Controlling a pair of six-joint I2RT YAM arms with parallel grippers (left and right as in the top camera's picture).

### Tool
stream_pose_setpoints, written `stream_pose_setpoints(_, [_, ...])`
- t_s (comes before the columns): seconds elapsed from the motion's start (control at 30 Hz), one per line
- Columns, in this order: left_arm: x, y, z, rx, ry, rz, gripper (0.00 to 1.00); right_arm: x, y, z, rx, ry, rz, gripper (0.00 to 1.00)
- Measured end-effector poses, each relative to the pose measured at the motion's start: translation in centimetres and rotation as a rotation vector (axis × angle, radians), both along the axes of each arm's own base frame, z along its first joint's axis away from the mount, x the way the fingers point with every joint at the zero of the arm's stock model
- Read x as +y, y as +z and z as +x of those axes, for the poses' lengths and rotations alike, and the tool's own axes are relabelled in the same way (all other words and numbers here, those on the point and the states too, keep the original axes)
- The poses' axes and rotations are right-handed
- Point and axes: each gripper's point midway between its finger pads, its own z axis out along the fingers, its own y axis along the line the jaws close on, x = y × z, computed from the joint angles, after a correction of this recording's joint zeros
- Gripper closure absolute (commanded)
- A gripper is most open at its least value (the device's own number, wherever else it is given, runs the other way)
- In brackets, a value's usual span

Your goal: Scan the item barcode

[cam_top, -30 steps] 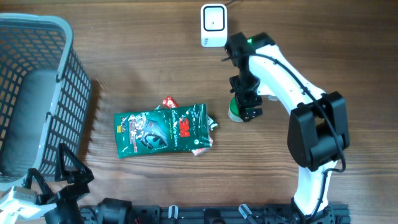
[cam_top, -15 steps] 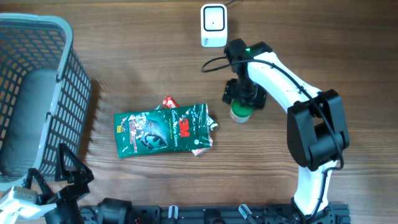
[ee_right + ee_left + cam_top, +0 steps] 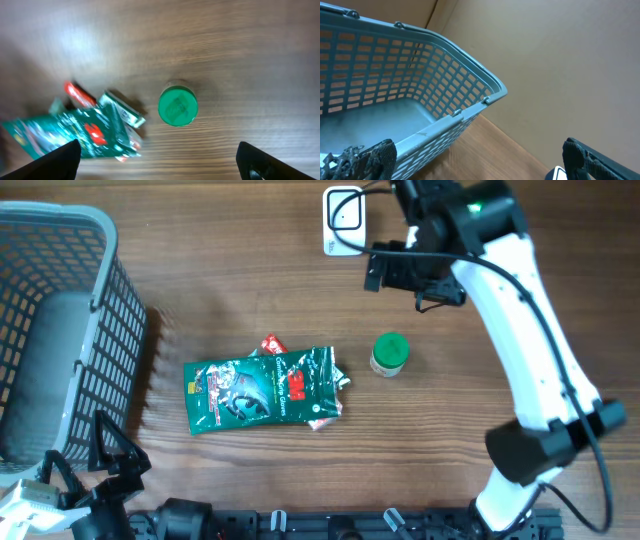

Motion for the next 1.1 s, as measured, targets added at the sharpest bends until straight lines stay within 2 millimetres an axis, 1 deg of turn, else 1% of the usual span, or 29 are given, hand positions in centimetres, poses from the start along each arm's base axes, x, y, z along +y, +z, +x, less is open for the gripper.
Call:
stream_pose_setpoints(0.03, [0.0,0.0,0.0,0.000,0.000,0.000,0.00,-0.8,1.3,-0.3,-0.034,-0.141,0.020,0.00])
stream_pose_setpoints(0.07, [0.0,0.0,0.0,0.000,0.000,0.000,0.00,-1.8,2.0,-0.7,-0.061,-0.320,0.038,0.00])
stream_pose_setpoints(0.1, [0.0,0.0,0.0,0.001,0.000,0.000,0.00,-3.1,2.2,-1.7,-0.067,-0.538,0.057,0.01])
stream_pose_setpoints(0.13, [0.0,0.0,0.0,0.000,0.000,0.000,0.00,-3.6,1.8,-2.2,-0.063,-0.658,0.072,0.01])
stream_pose_setpoints(0.17, [0.0,0.0,0.0,0.002,0.000,0.000,0.00,-4.0,0.5,-3.0,-0.025,-0.819,0.084,0.00])
stream_pose_setpoints(0.2, [0.0,0.0,0.0,0.000,0.000,0.000,0.00,-4.1,-0.6,-3.6,0.010,-0.895,0.081,0.00])
stream_pose_setpoints(0.27, [0.0,0.0,0.0,0.001,0.000,0.000,0.00,-3.8,-4.7,-5.3,0.133,-1.128,0.068,0.01])
stream_pose_setpoints(0.3, [0.0,0.0,0.0,0.000,0.000,0.000,0.00,-3.4,-6.9,-5.7,0.175,-1.199,0.068,0.00])
stream_pose_setpoints(0.37, [0.0,0.0,0.0,0.000,0.000,0.000,0.00,-2.2,-11.2,-5.2,0.221,-1.282,0.117,0.00])
stream_pose_setpoints(0.4, [0.0,0.0,0.0,-0.001,0.000,0.000,0.00,-1.4,-13.6,-5.3,0.256,-1.311,0.147,0.00])
stream_pose_setpoints(0.43, [0.0,0.0,0.0,0.002,0.000,0.000,0.00,-0.7,-15.1,-4.9,0.272,-1.321,0.196,0.00])
stream_pose_setpoints(0.47, [0.0,0.0,0.0,0.000,0.000,0.000,0.00,-0.1,-16.1,-4.1,0.259,-1.321,0.248,0.00])
stream_pose_setpoints(0.5, [0.0,0.0,0.0,0.001,0.000,0.000,0.00,0.1,-16.8,-3.7,0.248,-1.323,0.271,0.01])
stream_pose_setpoints(0.53, [0.0,0.0,0.0,0.000,0.000,0.000,0.00,0.0,-17.4,-4.0,0.252,-1.328,0.263,0.00])
stream_pose_setpoints(0.67, [0.0,0.0,0.0,0.000,0.000,0.000,0.00,-0.7,-18.0,-3.8,0.221,-1.339,0.233,0.02])
stream_pose_setpoints(0.73, [0.0,0.0,0.0,0.000,0.000,0.000,0.00,-0.7,-18.9,-3.6,0.221,-1.328,0.213,0.14])
stream_pose_setpoints(0.77, [0.0,0.0,0.0,0.000,0.000,0.000,0.00,-0.6,-19.3,-3.1,0.212,-1.303,0.215,0.19])
stream_pose_setpoints(0.8, [0.0,0.0,0.0,0.000,0.000,0.000,0.00,-0.4,-20.1,-2.4,0.200,-1.229,0.207,0.26])
stream_pose_setpoints(0.87, [0.0,0.0,0.0,0.000,0.000,0.000,0.00,-0.5,-20.6,-2.4,0.195,-1.135,0.176,0.36])
stream_pose_setpoints(0.93, [0.0,0.0,0.0,0.000,0.000,0.000,0.00,-0.6,-20.6,-2.4,0.195,-1.066,0.161,0.37])
stream_pose_setpoints(0.97, [0.0,0.0,0.0,0.000,0.000,0.000,0.00,-0.6,-20.6,-2.5,0.193,-0.993,0.147,0.37])
stream_pose_setpoints(1.03, [0.0,0.0,0.0,0.000,0.000,0.000,0.00,-0.6,-20.6,-2.4,0.184,-0.808,0.113,0.38])
stream_pose_setpoints(1.07, [0.0,0.0,0.0,0.000,0.000,0.000,0.00,-0.6,-20.5,-2.2,0.172,-0.687,0.092,0.37])
stream_pose_setpoints(1.1, [0.0,0.0,0.0,0.000,0.000,0.000,0.01,-0.5,-20.4,-1.9,0.149,-0.493,0.063,0.37])
